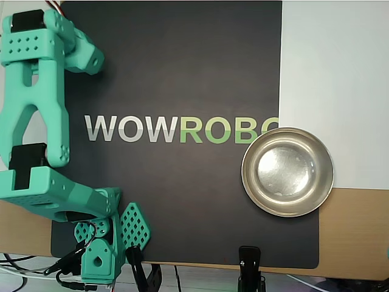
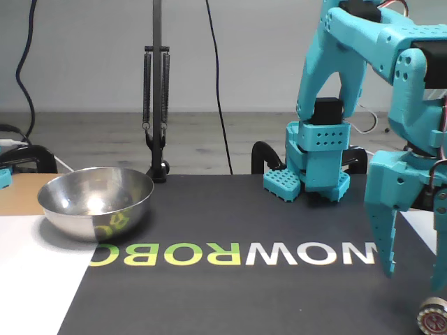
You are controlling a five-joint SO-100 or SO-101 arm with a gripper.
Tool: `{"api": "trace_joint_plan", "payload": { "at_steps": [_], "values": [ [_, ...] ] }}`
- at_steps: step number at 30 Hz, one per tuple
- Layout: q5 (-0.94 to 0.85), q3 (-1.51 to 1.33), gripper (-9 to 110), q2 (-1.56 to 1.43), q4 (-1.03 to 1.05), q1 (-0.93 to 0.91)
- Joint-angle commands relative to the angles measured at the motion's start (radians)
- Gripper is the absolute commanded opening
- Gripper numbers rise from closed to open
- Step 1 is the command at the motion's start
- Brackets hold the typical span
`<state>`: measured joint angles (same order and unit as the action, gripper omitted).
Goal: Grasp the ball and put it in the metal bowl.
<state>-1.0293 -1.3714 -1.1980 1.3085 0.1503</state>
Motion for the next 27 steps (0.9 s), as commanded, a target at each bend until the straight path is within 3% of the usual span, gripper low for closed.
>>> {"api": "trace_joint_plan", "payload": {
  "at_steps": [1,27],
  "values": [
    [-0.008,0.031,55,-0.014,0.005,-0.006],
    [-0.008,0.049,56,0.041,-0.008,0.020]
  ]
}}
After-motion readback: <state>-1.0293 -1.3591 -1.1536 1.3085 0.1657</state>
